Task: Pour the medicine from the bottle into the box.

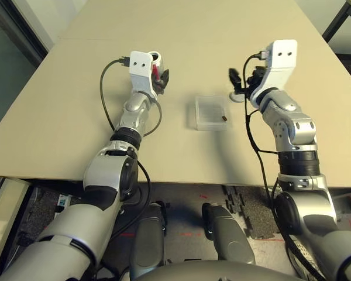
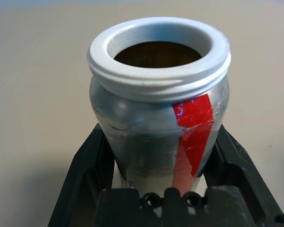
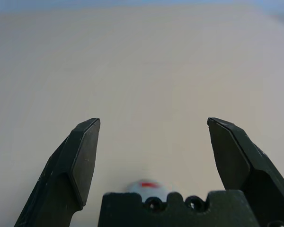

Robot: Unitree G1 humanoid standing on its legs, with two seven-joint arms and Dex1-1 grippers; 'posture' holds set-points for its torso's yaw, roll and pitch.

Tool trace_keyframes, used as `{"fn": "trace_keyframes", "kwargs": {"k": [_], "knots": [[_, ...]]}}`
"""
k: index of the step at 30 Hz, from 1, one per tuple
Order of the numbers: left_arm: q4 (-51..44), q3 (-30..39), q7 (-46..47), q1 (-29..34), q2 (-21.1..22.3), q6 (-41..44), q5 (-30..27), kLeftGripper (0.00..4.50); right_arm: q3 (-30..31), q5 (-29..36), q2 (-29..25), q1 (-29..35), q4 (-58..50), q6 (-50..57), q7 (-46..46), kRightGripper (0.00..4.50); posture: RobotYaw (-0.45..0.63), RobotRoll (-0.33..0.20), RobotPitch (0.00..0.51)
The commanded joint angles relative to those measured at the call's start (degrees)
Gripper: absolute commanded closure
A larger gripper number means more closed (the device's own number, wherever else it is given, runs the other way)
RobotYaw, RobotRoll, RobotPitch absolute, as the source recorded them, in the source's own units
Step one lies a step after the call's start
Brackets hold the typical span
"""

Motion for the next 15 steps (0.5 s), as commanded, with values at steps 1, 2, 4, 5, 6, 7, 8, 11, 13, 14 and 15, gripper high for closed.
{"fn": "trace_keyframes", "kwargs": {"k": [1, 2, 4, 5, 6, 7, 8, 11, 13, 14, 15], "knots": [[0.71, -0.38, 0.35, 0.77, 0.75, 0.94, 0.22, 1.73, -1.69, -1.14, -0.02, 1.41, 2.94, -3.84, -2.13, 0.0, -0.14, 0.0, 0.18], [0.79, -0.38, 0.33, 0.82, 0.94, 1.1, 0.16, 1.73, -1.92, -1.3, -0.19, 1.51, 3.69, -4.71, -2.43, 0.0, -0.14, 0.0, 0.179], [0.96, -0.41, 0.33, 1.03, 1.28, 1.27, 0.14, 1.73, -2.23, -1.47, -0.62, 1.72, 5.09, -6.21, -2.59, 0.0, -0.14, 0.0, 0.177], [1.08, -0.39, 0.3, 1.16, 1.41, 1.52, 0.11, 1.73, -2.31, -1.51, -0.84, 1.81, 5.68, -6.85, -2.5, 0.0, -0.14, 0.0, 0.176], [1.17, -0.41, 0.3, 1.37, 1.54, 1.55, 0.14, 1.73, -2.49, -1.54, -1.05, 1.91, 6.19, -7.67, -2.5, 0.0, -0.14, 0.0, 0.176], [1.26, -0.51, 0.24, 1.54, 1.63, 1.6, 0.23, 1.73, -2.56, -1.54, -1.25, 1.92, 6.67, -8.42, -2.36, 0.0, -0.14, 0.0, 0.175], [1.42, -0.62, 0.04, 1.73, 1.66, 1.71, 0.32, 1.73, -2.17, -1.65, -1.51, 1.92, 7.05, -9.02, -1.72, 0.0, -0.14, 0.0, 0.174], [1.94, -0.55, -0.29, 2.13, 1.5, 2.54, 0.12, 1.73, -1.96, -1.53, -1.35, 1.92, 7.57, -9.72, -1.71, 0.0, -0.14, 0.0, 0.171], [2.17, -0.38, -0.2, 2.3, 1.43, 3.07, -0.07, 1.73, -2.04, -1.37, -1.21, 1.88, 7.76, -9.87, -2.01, 0.0, -0.14, 0.0, 0.17], [2.35, -0.28, -0.16, 2.43, 1.37, 3.49, -0.19, 1.73, -2.06, -1.37, -1.18, 1.87, 7.84, -9.94, -2.16, 0.0, -0.14, 0.0, 0.169], [2.49, -0.27, -0.1, 2.55, 1.34, 3.83, -0.2, 1.73, -2.24, -1.21, -1.02, 1.88, 7.78, -9.69, -2.49, 0.0, -0.14, 0.0, 0.168]]}}
